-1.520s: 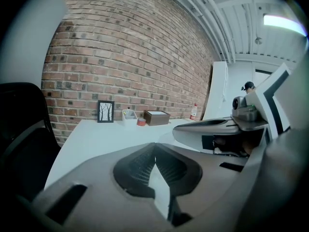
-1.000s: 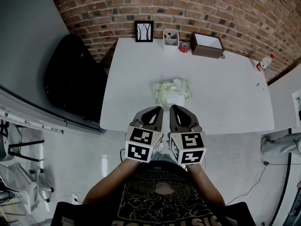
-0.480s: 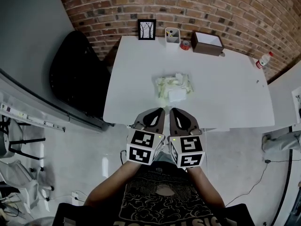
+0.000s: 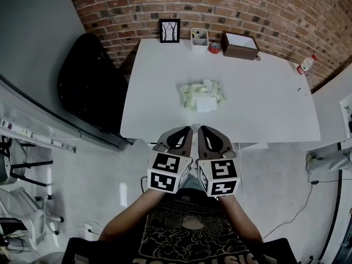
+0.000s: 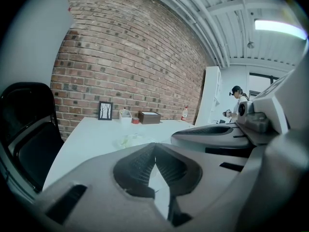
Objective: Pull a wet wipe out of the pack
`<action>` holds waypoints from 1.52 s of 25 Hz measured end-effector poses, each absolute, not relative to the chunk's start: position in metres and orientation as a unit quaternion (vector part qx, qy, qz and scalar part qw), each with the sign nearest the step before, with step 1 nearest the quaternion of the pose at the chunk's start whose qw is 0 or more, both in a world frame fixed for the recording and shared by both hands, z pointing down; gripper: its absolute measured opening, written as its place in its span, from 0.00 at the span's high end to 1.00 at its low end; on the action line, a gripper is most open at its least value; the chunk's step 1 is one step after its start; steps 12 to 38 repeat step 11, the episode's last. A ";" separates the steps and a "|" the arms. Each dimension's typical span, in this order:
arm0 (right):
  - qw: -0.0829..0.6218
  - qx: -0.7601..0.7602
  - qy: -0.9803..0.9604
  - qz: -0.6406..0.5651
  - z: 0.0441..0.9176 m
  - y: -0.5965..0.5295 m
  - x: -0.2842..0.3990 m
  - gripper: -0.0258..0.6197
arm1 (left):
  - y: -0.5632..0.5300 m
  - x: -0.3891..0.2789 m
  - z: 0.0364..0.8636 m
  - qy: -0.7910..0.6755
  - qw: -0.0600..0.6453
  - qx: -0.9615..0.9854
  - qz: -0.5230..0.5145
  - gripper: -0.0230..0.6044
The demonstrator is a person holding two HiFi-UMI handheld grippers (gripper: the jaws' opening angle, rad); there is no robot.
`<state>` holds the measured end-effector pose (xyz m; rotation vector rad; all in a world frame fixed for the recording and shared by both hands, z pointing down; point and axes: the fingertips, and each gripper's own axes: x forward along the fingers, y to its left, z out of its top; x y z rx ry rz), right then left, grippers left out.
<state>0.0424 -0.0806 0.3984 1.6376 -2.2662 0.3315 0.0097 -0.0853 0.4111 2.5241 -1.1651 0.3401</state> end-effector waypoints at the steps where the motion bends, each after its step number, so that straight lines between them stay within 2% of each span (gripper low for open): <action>1: 0.162 0.575 -0.794 0.116 0.398 -0.080 0.043 0.93 | -0.084 0.010 0.411 -0.409 0.169 0.889 0.120 0.95; 38: 0.160 0.581 -0.790 0.113 0.398 -0.074 0.047 0.93 | -0.080 0.014 0.411 -0.406 0.168 0.891 0.117 0.95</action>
